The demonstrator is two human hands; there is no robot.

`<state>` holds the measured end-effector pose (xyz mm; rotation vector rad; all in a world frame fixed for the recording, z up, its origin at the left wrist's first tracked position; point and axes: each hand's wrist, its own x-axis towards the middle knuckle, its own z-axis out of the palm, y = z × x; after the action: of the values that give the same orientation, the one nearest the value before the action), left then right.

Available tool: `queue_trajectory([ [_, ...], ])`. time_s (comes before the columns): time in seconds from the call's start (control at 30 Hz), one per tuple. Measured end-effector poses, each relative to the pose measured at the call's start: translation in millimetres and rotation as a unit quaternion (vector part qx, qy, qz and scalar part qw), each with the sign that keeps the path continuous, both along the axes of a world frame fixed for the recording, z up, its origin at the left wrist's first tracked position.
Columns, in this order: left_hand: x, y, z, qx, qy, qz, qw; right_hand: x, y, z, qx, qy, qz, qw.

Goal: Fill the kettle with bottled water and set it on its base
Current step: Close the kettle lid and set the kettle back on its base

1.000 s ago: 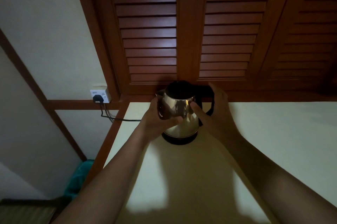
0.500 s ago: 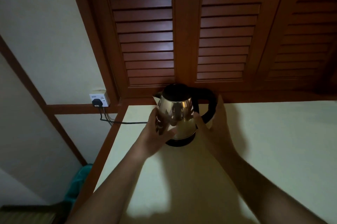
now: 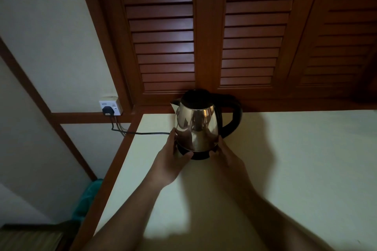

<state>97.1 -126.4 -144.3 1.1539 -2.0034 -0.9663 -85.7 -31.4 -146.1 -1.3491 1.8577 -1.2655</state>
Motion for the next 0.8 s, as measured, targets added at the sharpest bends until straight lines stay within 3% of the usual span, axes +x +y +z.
queue_trajectory([
  [0.17,0,0,1,-0.002,-0.001,-0.001,1.0,-1,-1,-3,-0.009,0.008,-0.011,1.0],
  [0.3,-2,-2,3,0.017,0.022,0.004,1.0,-3,-4,3,-0.065,-0.036,-0.051,0.996],
  [0.43,-7,-7,8,0.021,0.078,0.005,0.997,-14,-12,32,-0.191,0.119,-0.141,0.964],
  [0.53,-7,-10,11,0.026,0.081,-0.009,0.996,-26,-23,66,-0.222,0.211,-0.159,0.939],
  [0.8,-3,-18,5,0.032,0.056,-0.002,0.998,-36,-48,80,-0.191,0.237,-0.111,0.946],
])
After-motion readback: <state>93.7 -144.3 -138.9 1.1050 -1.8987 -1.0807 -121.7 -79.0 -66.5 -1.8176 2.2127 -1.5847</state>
